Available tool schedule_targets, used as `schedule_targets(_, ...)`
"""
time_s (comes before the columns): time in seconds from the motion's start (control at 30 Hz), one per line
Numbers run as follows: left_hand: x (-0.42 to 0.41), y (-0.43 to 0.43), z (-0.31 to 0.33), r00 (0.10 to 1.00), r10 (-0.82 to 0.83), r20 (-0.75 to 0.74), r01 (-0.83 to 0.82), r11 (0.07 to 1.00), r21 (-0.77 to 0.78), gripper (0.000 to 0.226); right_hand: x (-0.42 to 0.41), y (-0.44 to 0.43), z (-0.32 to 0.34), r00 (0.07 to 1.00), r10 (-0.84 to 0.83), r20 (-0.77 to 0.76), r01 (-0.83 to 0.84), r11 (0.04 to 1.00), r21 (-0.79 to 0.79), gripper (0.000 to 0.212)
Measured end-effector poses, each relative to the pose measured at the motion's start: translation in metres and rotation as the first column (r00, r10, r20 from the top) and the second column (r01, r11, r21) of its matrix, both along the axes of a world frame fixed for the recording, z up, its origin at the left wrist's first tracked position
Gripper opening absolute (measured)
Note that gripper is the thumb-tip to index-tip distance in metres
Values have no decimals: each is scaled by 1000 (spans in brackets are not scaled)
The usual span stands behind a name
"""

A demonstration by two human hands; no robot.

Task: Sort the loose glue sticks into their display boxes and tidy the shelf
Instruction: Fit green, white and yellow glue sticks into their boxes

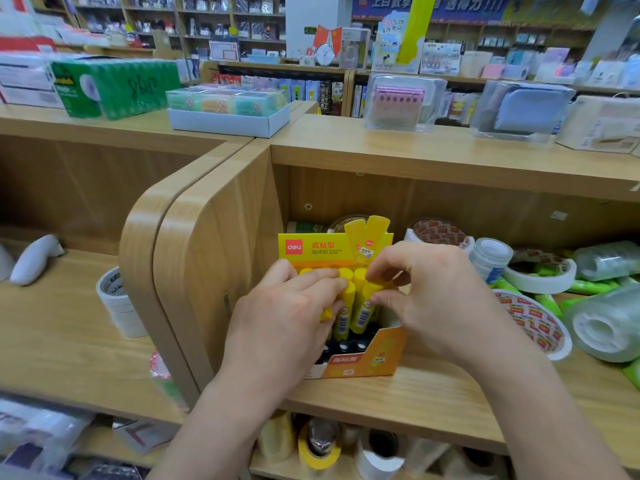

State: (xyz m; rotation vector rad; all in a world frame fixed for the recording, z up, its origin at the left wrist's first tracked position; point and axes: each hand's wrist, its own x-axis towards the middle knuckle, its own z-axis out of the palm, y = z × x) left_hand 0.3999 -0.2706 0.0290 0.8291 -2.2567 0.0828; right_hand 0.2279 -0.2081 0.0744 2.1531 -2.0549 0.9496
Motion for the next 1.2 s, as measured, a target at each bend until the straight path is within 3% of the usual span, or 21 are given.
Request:
schedule_targets(0.5,0,0,0,1000,-10,-1,10,1000,16,29,-5,-10,-7,989,103,-103,-107,994,-30,12)
schedule_targets(0.67,1,1,2,1000,-10,3,10,999,34,29,-5,-12,-4,989,87,-121,-82,996,47,7)
schedule_targets(0.77,1,2,2,1000,-20,4,20,999,43,32,-8,-9,-4,994,103,-44,-98,990,96,8)
schedule_targets(0.87,2,2,2,1000,-31,4,31,998,46,37,-7,-1,-11,996,78,42,-79,997,16,12)
schedule_targets(1.03,1,1,-1,999,-48,-21,49,998,26,35,3,9,-19,999,31,-20,-31,1000,-2,32)
schedule_targets(1.2,4,7,5,967,-40,-252,82,984,157,18,-1,11,-21,998,44,-54,-42,999,32,47)
